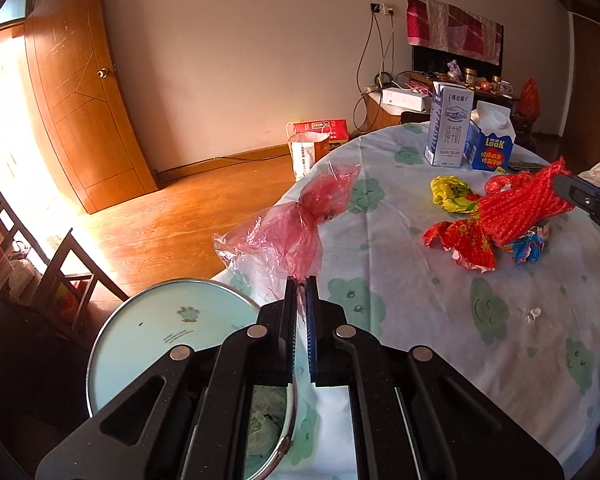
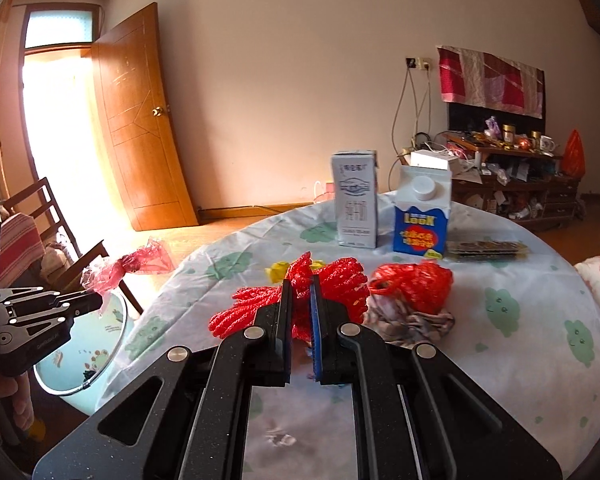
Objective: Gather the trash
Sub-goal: 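Carry the pink bag and red mesh net over the light-blue bin with both tools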
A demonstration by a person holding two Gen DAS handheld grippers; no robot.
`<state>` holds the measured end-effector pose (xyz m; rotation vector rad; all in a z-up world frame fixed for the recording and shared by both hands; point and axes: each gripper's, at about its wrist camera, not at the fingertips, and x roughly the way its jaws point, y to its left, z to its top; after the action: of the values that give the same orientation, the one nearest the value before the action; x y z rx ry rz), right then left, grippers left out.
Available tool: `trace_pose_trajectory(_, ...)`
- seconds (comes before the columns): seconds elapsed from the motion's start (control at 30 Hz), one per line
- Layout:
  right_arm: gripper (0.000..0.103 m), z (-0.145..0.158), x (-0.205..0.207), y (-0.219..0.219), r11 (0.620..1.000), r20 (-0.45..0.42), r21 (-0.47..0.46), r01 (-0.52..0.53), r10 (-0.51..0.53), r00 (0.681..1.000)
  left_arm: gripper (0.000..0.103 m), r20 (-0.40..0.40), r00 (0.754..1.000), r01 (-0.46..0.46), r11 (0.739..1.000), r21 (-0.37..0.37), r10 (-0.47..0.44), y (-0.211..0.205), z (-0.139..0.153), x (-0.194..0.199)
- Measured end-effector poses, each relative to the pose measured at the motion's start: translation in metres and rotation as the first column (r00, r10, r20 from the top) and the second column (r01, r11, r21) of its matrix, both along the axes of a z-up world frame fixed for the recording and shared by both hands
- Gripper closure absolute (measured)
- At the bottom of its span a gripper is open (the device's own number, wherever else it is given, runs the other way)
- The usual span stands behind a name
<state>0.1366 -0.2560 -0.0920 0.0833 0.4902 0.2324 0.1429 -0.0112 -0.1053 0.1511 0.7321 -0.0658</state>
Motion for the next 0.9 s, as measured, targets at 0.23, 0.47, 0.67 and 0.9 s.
trace_pose_trajectory(0.23,0.095,0.004,0.010,0.051,0.995,0.013,-0.030,-0.095,0.096,0.995,0.099,0.012,0.997,-0.070,0.997,0.032,0.070,0.039,0.003,-0.017)
trace_pose_trajectory(0.47,0.095,0.002,0.025,0.088,0.984,0.006,-0.041,-0.172,0.172,0.985,0.099,0.001,0.992,-0.130,0.990,0.050,0.130,0.068,-0.001,-0.025)
trace_pose_trajectory(0.67,0.095,-0.001,0.029,0.113,0.974,0.001,-0.037,-0.222,0.222,0.975,0.099,-0.008,0.987,-0.162,0.985,0.061,0.163,0.084,-0.004,-0.030)
trace_pose_trajectory(0.9,0.095,-0.006,0.028,0.136,0.961,0.002,-0.056,-0.270,0.271,0.963,0.099,-0.012,0.981,-0.190,0.979,0.073,0.191,0.099,-0.006,-0.038)
